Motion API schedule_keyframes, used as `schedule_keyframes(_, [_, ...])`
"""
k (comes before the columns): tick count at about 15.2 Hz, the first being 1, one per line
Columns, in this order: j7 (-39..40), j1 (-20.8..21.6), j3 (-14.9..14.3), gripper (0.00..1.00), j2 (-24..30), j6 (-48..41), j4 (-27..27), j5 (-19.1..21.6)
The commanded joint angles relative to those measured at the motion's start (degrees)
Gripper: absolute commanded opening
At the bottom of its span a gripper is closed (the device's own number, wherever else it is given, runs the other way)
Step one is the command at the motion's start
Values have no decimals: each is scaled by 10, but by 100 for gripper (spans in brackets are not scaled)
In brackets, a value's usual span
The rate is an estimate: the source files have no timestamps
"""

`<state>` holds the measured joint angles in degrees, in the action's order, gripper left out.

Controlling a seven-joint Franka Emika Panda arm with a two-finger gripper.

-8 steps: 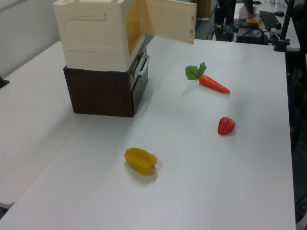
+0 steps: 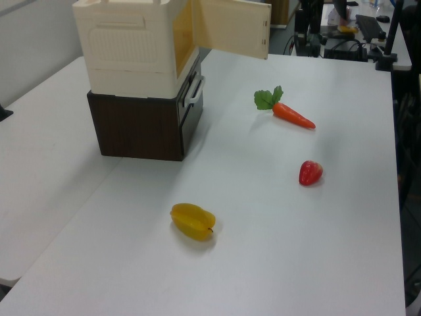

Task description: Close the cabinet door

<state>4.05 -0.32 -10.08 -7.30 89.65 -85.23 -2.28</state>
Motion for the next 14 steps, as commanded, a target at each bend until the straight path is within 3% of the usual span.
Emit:
schedule_keyframes(1, [10, 15, -18, 100, 15, 11, -19, 38])
schedule_keyframes(8, [44, 13, -25, 100, 13, 11, -13, 54])
schedule_keyframes(9, [60, 14, -26, 95, 11, 11, -13, 53])
schedule_keyframes(13, [161, 12, -35, 12, 14, 4, -14, 61])
schedule_keyframes(14, [183, 11, -44, 0, 15, 3, -13, 81])
